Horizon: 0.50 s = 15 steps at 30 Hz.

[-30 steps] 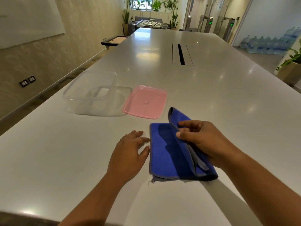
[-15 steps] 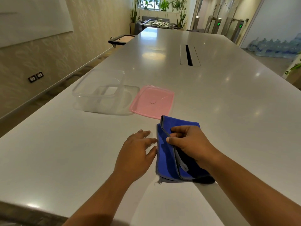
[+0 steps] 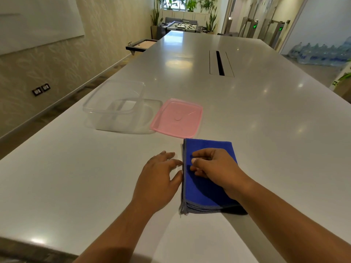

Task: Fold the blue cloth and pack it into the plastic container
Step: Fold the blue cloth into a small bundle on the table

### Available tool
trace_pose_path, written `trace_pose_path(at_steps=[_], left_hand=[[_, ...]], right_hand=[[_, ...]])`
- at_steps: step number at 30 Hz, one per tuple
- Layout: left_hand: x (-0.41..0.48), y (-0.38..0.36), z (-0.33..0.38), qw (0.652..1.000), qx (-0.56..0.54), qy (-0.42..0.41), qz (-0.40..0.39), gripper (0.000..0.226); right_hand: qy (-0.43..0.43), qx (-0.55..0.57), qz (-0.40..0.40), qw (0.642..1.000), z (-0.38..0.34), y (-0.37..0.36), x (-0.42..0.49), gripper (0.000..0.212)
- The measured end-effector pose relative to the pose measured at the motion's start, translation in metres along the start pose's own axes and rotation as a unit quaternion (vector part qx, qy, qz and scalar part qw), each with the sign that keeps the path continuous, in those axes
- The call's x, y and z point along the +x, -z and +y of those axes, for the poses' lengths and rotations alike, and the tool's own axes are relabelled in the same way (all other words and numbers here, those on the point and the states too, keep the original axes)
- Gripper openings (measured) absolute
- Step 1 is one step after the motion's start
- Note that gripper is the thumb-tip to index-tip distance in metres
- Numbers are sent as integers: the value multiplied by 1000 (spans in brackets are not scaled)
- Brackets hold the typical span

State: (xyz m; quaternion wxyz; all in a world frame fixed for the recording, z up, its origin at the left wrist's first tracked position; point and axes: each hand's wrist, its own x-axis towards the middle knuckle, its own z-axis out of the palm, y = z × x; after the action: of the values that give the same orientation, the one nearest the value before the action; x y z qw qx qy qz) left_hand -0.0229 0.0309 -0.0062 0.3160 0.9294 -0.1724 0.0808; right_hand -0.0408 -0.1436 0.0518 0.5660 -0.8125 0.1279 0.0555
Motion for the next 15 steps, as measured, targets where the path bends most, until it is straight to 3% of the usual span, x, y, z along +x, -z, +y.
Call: trace_pose_path(at_steps=[5,7,11,15], left_hand=[[0,2,3,1000,-9,2,-5,34],[1,5,10,1000,-31,4,-6,36],[-1,12,35,998,-47,-40,17,35],[-19,11,70,990,-43,-130,-29,30]], right_hand=[[16,23,-53,998,-5,14,-2,11],[65,11,-4,998,-9,33,-1,15],[196,-208,70,956,-9,68,5,21],[229,-354,-29,907,0,70,9,23]])
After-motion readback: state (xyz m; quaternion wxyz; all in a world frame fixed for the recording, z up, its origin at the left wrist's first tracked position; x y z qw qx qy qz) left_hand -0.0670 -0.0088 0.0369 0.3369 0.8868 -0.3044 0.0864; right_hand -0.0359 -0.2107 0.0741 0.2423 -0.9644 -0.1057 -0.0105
